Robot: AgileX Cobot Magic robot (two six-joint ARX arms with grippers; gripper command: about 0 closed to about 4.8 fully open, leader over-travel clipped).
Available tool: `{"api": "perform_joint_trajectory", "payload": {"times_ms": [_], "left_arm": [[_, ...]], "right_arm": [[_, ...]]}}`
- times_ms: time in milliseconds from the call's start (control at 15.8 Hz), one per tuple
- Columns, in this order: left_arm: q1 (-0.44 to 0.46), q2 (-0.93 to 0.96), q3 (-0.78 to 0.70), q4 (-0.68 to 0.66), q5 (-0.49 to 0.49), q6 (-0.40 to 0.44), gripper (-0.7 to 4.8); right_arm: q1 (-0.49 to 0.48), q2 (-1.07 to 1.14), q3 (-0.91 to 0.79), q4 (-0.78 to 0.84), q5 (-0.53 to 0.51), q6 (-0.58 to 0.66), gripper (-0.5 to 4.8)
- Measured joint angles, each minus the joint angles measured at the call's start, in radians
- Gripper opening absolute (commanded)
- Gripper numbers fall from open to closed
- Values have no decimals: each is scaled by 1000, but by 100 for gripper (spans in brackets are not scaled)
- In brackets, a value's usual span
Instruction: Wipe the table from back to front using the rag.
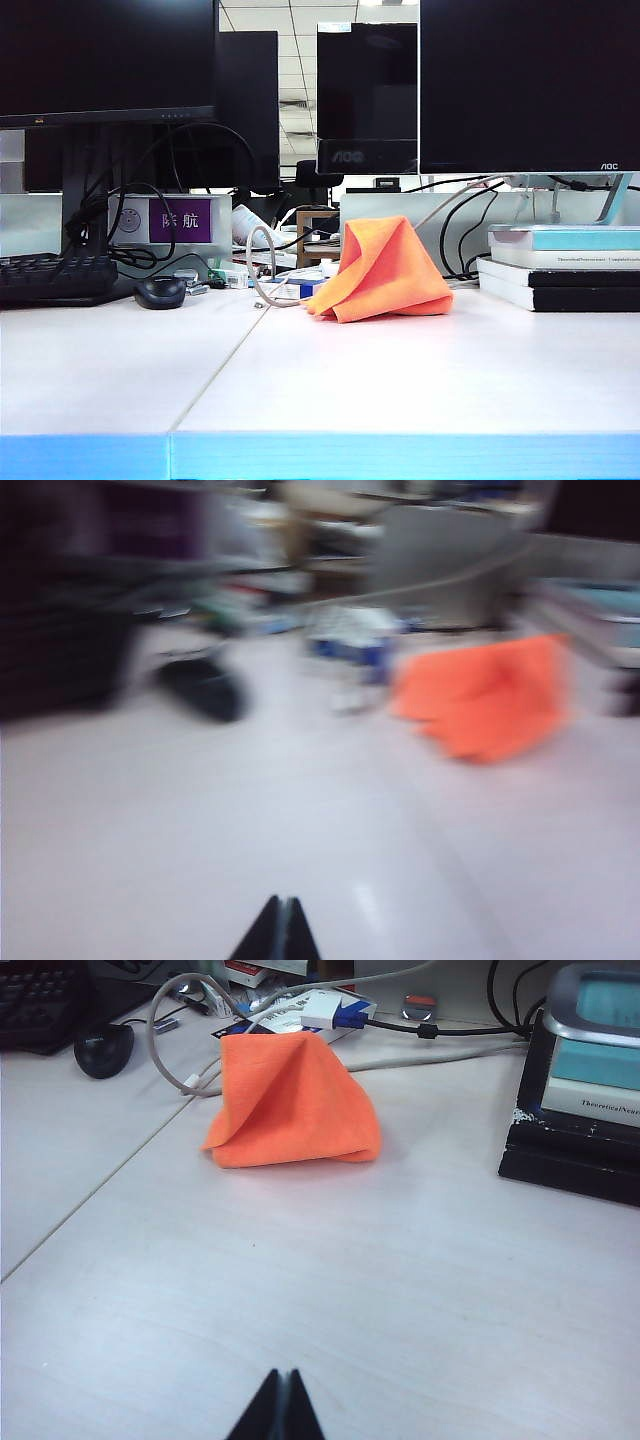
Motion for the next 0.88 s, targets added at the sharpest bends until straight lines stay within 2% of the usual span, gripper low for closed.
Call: {"api": "perform_joint_trajectory", "payload": {"times_ms": [126, 442, 632, 821, 884], "left_arm": [[16, -29, -53, 6, -35, 0, -6], [26, -58, -112, 3, -24, 1, -6], [151, -63, -150, 36, -27, 17, -6], [186, -63, -151, 38, -33, 43, -6], [191, -63, -151, 37, -35, 93, -6]], "right_arm": [[0, 0, 0, 0, 0, 0, 0], [0, 0, 0, 0, 0, 0, 0], [0, 0, 0, 0, 0, 0, 0], [0, 0, 0, 0, 0, 0, 0], [0, 0, 0, 0, 0, 0, 0]]}}
